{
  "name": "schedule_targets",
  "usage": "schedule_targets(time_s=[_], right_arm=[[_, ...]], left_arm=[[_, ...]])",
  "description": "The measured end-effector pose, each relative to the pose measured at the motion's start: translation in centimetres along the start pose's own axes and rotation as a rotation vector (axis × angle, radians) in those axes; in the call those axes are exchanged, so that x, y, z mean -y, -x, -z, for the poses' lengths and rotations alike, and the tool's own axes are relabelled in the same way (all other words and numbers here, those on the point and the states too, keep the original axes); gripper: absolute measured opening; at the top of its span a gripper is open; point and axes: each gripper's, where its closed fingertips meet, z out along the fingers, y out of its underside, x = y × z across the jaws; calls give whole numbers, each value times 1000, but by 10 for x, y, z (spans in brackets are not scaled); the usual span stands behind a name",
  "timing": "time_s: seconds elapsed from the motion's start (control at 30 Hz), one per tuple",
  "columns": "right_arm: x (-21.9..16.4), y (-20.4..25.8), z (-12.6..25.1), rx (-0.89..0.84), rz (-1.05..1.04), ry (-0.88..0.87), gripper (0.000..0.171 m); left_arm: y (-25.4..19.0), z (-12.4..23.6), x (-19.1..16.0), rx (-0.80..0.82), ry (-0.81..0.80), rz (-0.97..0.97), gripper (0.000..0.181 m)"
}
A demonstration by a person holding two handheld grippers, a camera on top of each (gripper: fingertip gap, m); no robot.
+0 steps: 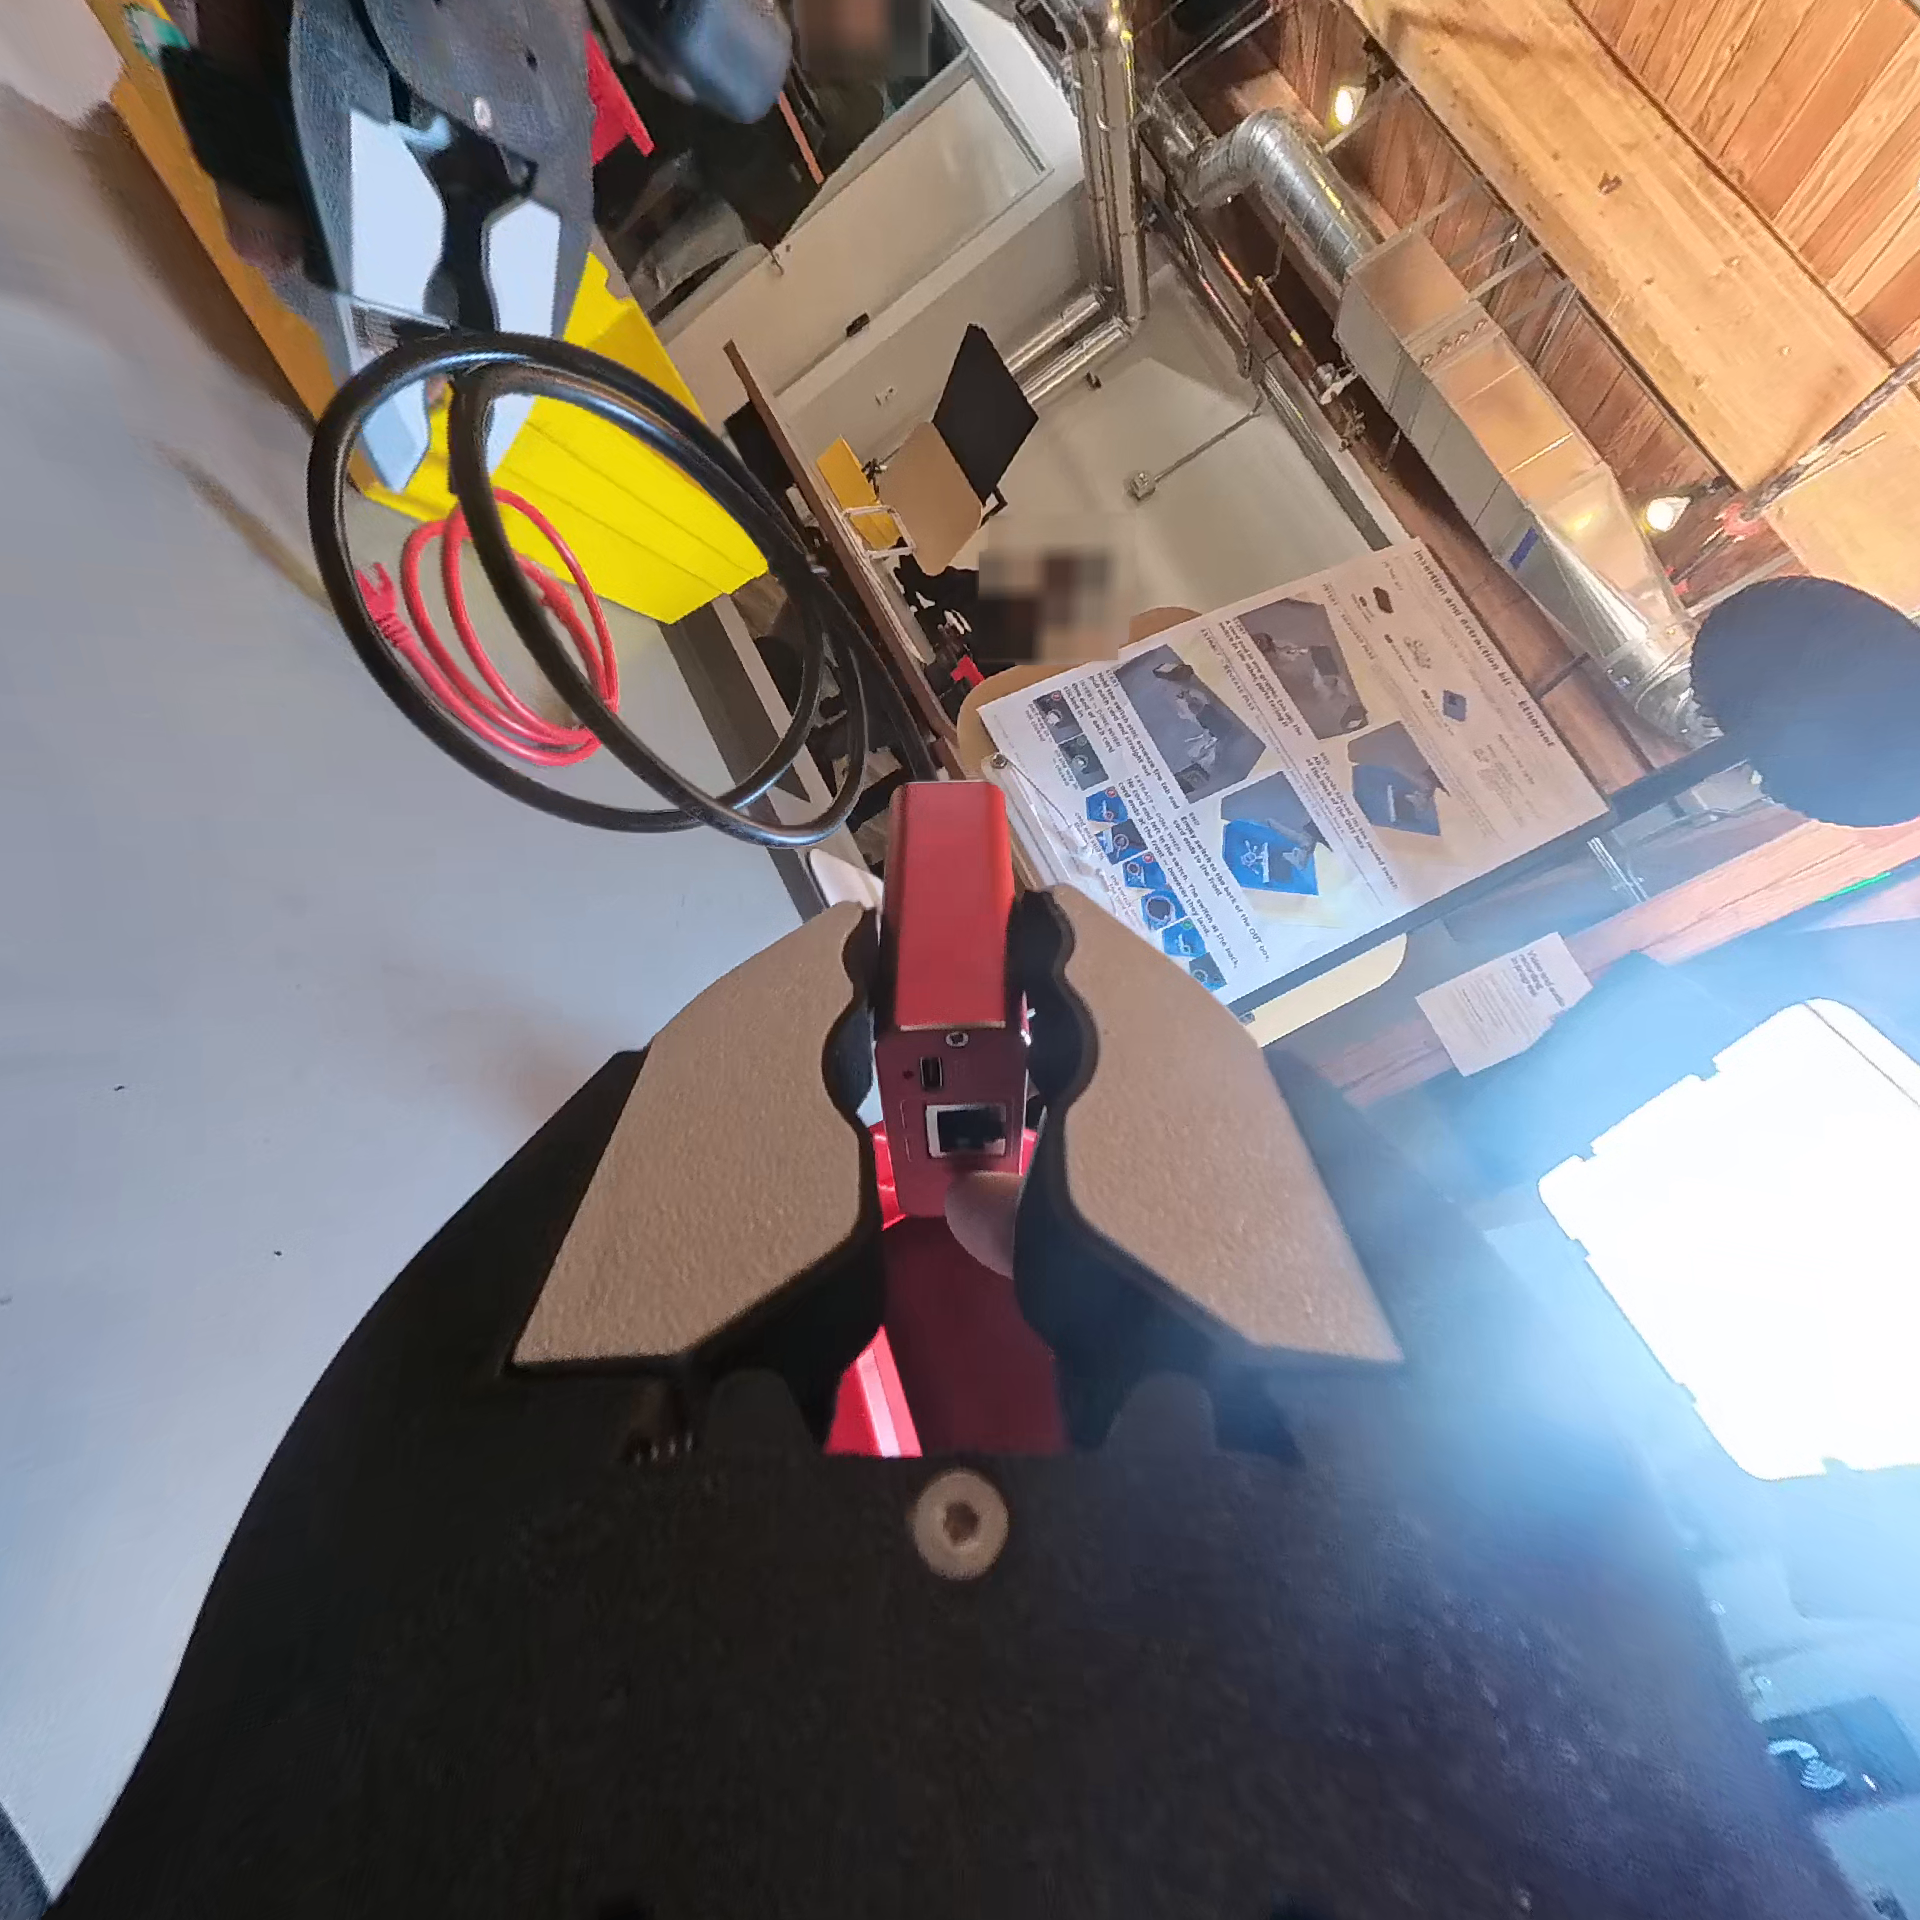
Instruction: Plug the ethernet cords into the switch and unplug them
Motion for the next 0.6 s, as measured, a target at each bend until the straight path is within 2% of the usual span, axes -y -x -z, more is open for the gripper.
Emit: schedule_targets(time_s=[0.03, 0.17, 0.33, 0.43, 0.53, 0.6], right_arm=[[-1, 1, -1, 4, 0, 6, 26], [-5, 2, -1, 8, -1, 20, 25], [-8, 1, 0, 7, -17, 20, 25], [-8, 2, -1, 15, -18, 15, 25], [-6, 4, -1, 21, -11, 13, 25], [-5, 3, 0, 16, -6, 15, 25]], left_arm=[[-2, -8, -2, -13, 43, -25, 20], [7, -34, -32, -40, 306, -78, 27], [18, -28, -32, -32, 362, -191, 30], [23, -21, -39, -54, 425, -274, 39], [28, -28, -49, -44, 516, -344, 33], [32, -30, -53, 9, 578, -376, 17]])
